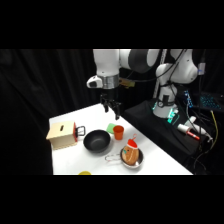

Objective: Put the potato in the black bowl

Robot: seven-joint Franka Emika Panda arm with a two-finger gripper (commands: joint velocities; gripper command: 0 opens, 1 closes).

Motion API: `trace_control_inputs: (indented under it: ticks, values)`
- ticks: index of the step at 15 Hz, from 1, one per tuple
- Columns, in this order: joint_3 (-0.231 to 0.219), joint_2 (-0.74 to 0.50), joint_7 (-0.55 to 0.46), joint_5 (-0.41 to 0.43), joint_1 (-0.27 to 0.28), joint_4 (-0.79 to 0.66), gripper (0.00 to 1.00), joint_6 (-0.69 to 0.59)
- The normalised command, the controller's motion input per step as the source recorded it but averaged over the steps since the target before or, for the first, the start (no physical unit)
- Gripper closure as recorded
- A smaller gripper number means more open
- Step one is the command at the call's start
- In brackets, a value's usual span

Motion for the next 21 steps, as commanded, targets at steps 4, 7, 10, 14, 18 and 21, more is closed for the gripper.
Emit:
trace_control_inputs:
  ticks: [4, 7, 10, 14, 18, 21]
  values:
    - [0.020, 0.01, 0.05, 0.002, 0.000, 0.03, 0.00, 0.02]
    - [0.057, 0.02, 0.11, -0.011, 0.048, -0.06, 0.00, 0.15]
    - [0.085, -0.01, 0.13, -0.015, 0.096, -0.18, 0.00, 0.29]
    - [0.107, 0.00, 0.18, -0.041, 0.135, -0.23, 0.00, 0.33]
    - [0.096, 0.10, 0.21, -0.120, 0.147, -0.14, 0.00, 0.33]
    - [0.014, 0.24, 0.22, -0.300, 0.123, -0.04, 0.00, 0.44]
